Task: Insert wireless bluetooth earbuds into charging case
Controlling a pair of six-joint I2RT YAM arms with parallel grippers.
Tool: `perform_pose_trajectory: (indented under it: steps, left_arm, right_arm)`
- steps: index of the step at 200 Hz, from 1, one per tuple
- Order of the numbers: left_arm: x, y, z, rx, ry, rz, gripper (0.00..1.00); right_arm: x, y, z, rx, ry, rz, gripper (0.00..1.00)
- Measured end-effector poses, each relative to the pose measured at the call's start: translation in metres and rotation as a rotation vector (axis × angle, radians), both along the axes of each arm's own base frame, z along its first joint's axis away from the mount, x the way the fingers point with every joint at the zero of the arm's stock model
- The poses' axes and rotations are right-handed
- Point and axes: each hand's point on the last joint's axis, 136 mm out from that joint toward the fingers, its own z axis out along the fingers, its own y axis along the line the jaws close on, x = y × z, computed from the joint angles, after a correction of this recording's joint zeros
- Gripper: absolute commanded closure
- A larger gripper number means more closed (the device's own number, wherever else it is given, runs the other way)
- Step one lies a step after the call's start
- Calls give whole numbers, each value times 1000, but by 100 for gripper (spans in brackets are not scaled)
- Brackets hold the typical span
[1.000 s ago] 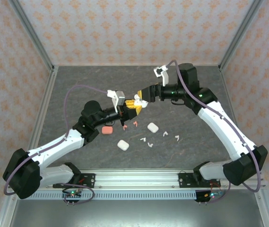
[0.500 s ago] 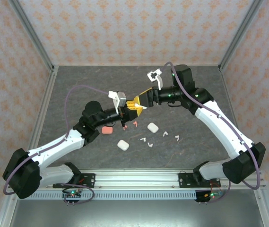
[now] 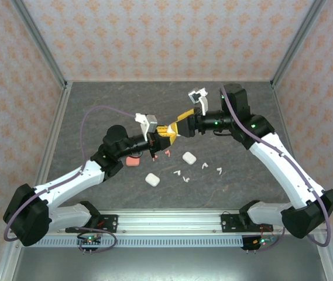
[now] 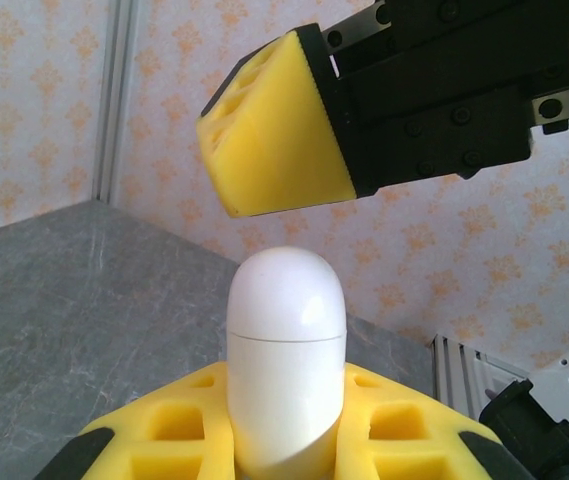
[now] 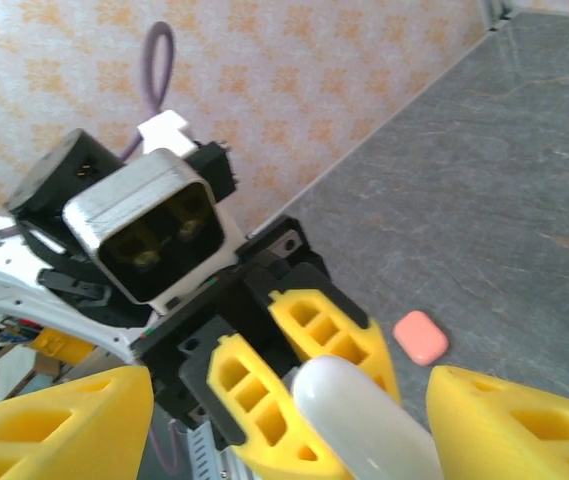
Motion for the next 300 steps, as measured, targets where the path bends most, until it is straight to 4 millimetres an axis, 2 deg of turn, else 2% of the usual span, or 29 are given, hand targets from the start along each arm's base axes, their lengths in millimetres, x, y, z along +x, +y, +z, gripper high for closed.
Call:
perform_pose_trajectory:
  steps: [35, 47, 70, 75, 92, 108, 138, 166, 192, 222, 265, 282, 300]
  left_arm:
    - [5, 2, -10, 33, 36, 29, 100]
    - [10, 4, -15, 60, 59, 57, 100]
    - [27, 6, -24, 114, 117, 133, 100]
    - [33, 6, -28, 130, 135, 153, 100]
    - [56, 6, -50, 196, 213, 211, 100]
    - [79, 14, -78, 251, 303, 264, 100]
    - [121, 47, -139, 337, 491, 376, 100]
    - [152, 80, -176, 379, 627, 465, 100]
    - [176, 106, -197, 386, 707, 514, 100]
    - [194, 126, -221, 371, 799, 518, 100]
    - [210, 143, -258, 371, 928, 488, 100]
    - [213, 144, -259, 359, 940, 470, 100]
    - [213, 147, -260, 353, 954, 462, 87]
  right_arm:
    - [30, -20, -14, -105, -42, -200, 18]
    - [43, -34, -15, -132, -63, -296, 13]
    - [66, -73, -26, -170, -60, -511, 3]
    - [69, -82, -31, -175, -53, -555, 0]
    - [79, -107, -51, -189, -11, -686, 1]
    - [81, -117, -73, -204, 28, -753, 1]
    - [79, -127, -107, -234, 103, -814, 1]
    - [78, -131, -120, -239, 140, -837, 1]
    - [78, -131, -124, -237, 146, -842, 1]
    - [78, -131, -125, -238, 148, -842, 1]
    - [79, -130, -127, -237, 149, -838, 1]
    - [80, -129, -132, -247, 161, -833, 1]
    - [81, -129, -140, -274, 176, -827, 1]
